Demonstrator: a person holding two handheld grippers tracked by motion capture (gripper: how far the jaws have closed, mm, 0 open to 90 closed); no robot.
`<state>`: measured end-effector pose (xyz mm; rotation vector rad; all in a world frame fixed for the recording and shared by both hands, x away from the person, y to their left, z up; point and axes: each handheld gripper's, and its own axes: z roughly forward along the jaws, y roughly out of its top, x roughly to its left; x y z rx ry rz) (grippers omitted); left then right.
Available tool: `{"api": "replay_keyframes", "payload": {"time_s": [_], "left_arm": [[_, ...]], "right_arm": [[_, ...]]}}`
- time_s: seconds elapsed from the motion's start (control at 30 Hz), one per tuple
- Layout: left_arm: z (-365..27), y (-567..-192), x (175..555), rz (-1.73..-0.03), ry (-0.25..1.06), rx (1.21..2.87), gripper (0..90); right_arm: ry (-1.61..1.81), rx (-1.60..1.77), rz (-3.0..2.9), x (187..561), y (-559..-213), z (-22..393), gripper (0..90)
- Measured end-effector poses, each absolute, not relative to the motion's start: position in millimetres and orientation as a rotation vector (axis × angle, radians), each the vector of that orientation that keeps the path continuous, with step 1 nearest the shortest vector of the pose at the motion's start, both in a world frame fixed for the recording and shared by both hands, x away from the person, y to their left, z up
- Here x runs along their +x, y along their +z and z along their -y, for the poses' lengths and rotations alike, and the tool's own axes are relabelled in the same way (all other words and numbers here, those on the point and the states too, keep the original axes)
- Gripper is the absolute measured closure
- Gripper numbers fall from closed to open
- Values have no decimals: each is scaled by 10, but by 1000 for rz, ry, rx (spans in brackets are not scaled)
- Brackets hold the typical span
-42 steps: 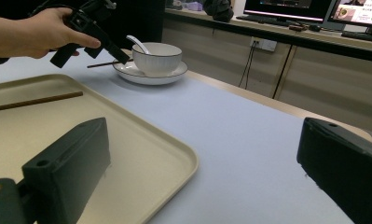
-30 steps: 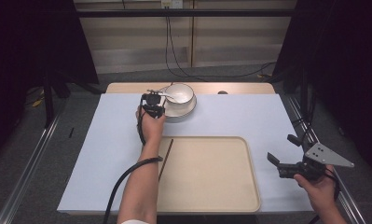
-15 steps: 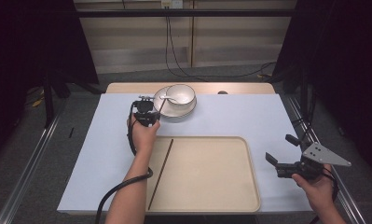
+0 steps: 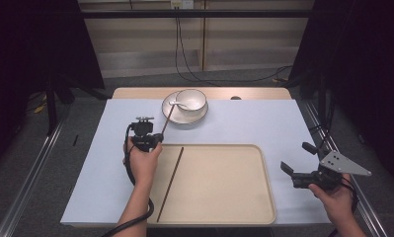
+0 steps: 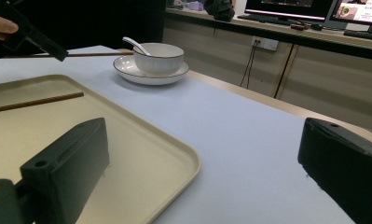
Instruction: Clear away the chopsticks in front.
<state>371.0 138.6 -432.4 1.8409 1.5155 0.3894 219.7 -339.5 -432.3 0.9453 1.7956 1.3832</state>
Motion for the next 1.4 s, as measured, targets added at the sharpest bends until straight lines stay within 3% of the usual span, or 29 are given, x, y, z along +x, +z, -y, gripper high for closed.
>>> {"api": "replay_keyframes", "payload": {"time_s": [0.6, 1.4], "left_arm": [[-1544, -4361, 2919, -1532, 412, 1693, 859], [-1575, -4527, 2222, -1517, 352, 1693, 858]], "right_arm": [[1383, 941, -1795, 2204, -4324, 3386, 13], [1380, 944, -1799, 2220, -4330, 3382, 13]]}}
